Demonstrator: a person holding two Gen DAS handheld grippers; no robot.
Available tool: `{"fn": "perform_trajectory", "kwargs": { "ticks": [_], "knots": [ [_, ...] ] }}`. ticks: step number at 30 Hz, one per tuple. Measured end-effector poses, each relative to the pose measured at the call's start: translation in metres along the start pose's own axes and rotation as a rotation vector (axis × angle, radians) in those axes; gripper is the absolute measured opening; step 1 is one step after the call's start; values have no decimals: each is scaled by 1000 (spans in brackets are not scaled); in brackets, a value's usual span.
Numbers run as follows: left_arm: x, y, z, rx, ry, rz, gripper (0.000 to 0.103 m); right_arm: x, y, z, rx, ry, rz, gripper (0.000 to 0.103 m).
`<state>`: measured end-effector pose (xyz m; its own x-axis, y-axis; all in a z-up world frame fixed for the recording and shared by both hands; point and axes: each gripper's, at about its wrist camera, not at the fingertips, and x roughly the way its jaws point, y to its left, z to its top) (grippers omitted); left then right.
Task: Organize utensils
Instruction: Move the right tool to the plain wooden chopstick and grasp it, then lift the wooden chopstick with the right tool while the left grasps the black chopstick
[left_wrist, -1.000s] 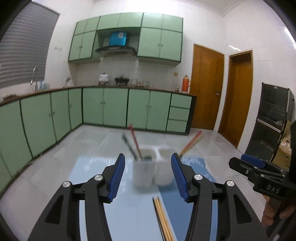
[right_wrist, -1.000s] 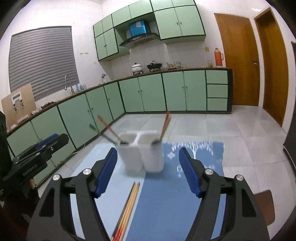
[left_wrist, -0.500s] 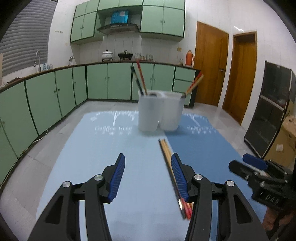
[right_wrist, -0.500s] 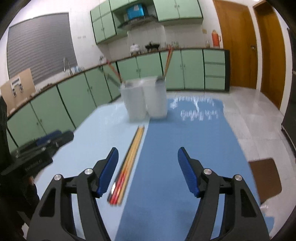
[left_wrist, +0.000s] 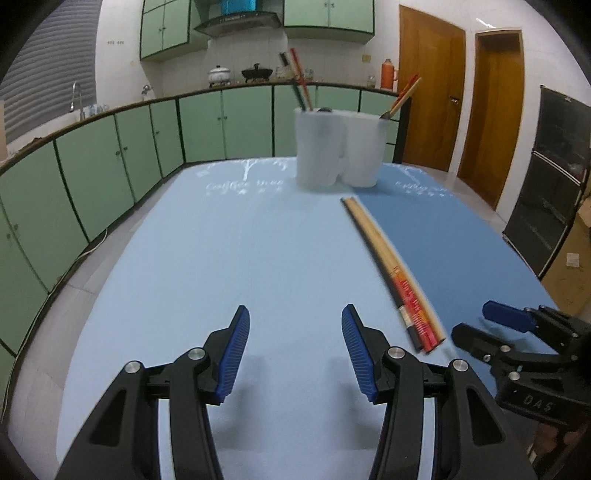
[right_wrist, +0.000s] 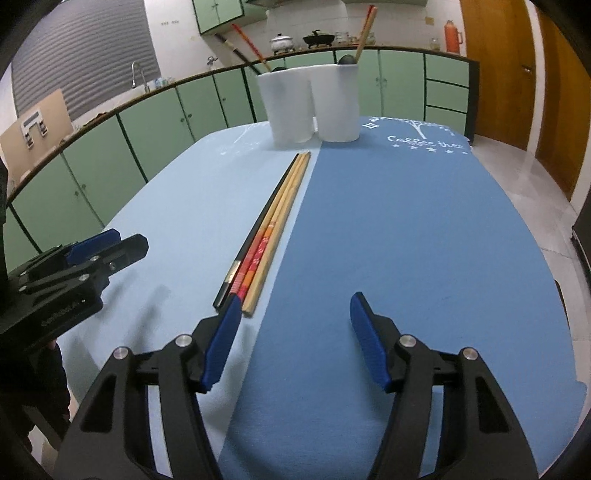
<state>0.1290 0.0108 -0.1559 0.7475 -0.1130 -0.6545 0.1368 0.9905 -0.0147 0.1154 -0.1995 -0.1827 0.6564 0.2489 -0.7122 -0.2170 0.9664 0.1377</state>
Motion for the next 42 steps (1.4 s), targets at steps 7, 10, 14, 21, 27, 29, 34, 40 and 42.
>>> {"fn": "perform_trajectory", "kwargs": {
  "ticks": [7,10,14,21,27,29,34,40,42],
  "knots": [
    [6,8,-8,-18,27,4,52,9,9,3,-47,3,-43,58],
    [8,8,-7,-24,29,-2,53,12,13,3,-78,0,-70,58],
    [8,6,-6,-25,27,-5,54,10,5,5,-85,-5,-129,55],
    [8,7,-6,-35,26,-6,55,-1,-12,3,9,-4,-59,53],
    [5,4,-7,-24,23,-12,55,8,-2,6,-10,-3,-43,43],
    [5,2,-7,-21,25,-13,55,13,0,10,-16,-7,-51,34],
    [5,-5,-8,2,29,-28,58,17,-2,12,-13,-9,-46,7],
    [6,-19,-9,25,40,-73,58,6,-16,10,23,-3,-38,6],
    [6,-25,-10,25,48,-96,58,2,-22,8,32,-4,-49,6]
  ]
}}
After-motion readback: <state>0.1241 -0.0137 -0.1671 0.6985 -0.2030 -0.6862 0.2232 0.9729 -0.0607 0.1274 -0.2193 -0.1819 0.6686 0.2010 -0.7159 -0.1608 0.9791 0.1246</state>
